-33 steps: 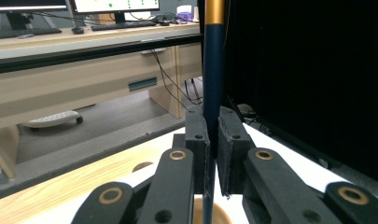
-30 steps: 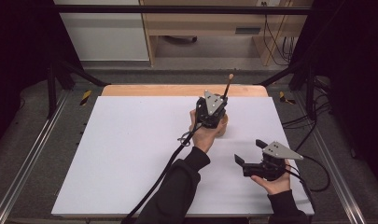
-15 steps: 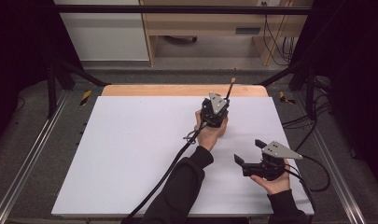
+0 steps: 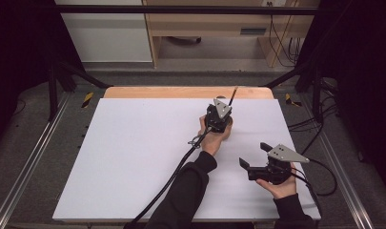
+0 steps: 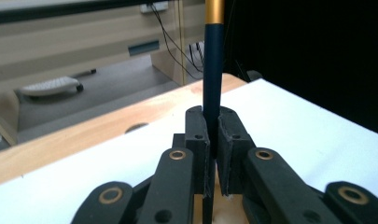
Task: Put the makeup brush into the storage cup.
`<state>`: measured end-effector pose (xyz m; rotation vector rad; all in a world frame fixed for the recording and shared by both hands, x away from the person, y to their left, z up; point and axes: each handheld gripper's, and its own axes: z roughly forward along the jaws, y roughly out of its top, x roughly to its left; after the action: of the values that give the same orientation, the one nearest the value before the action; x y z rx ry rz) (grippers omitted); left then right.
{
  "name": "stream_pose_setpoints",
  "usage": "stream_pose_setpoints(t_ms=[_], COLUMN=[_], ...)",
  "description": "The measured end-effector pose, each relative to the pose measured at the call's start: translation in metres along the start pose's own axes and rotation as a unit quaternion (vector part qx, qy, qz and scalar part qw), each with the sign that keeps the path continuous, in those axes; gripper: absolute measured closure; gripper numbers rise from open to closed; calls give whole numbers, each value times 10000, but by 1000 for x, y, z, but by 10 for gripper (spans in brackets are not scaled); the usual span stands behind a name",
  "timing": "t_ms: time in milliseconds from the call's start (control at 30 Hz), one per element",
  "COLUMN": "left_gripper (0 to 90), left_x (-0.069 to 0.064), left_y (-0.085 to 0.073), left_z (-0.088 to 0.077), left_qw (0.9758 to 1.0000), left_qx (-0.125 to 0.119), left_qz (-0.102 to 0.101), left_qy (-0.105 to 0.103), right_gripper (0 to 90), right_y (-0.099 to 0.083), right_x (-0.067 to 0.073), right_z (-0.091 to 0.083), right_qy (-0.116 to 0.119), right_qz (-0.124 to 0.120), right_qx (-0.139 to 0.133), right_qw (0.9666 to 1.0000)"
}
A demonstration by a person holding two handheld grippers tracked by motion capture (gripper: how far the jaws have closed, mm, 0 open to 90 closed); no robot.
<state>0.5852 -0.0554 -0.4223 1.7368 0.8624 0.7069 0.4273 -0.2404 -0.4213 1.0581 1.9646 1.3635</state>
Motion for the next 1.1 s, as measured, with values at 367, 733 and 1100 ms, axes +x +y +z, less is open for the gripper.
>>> stream_pose_setpoints(t_ms=[367,733,1100], left_gripper=[833,816,649], left_x=[-2,-3,1], left_y=[-11,-12,0], left_z=[1,-3,-25], left_qw=[9997,9992,9991], left_qx=[235,386,388], left_qz=[62,118,100], left_qy=[-1,78,-127], right_gripper=[41,40,40], right_y=[0,0,0], right_x=[0,0,0], right_z=[2,2,2], right_qy=[17,29,14], right_qz=[-24,14,5], right_qx=[12,30,17], right_qw=[10000,10000,10000])
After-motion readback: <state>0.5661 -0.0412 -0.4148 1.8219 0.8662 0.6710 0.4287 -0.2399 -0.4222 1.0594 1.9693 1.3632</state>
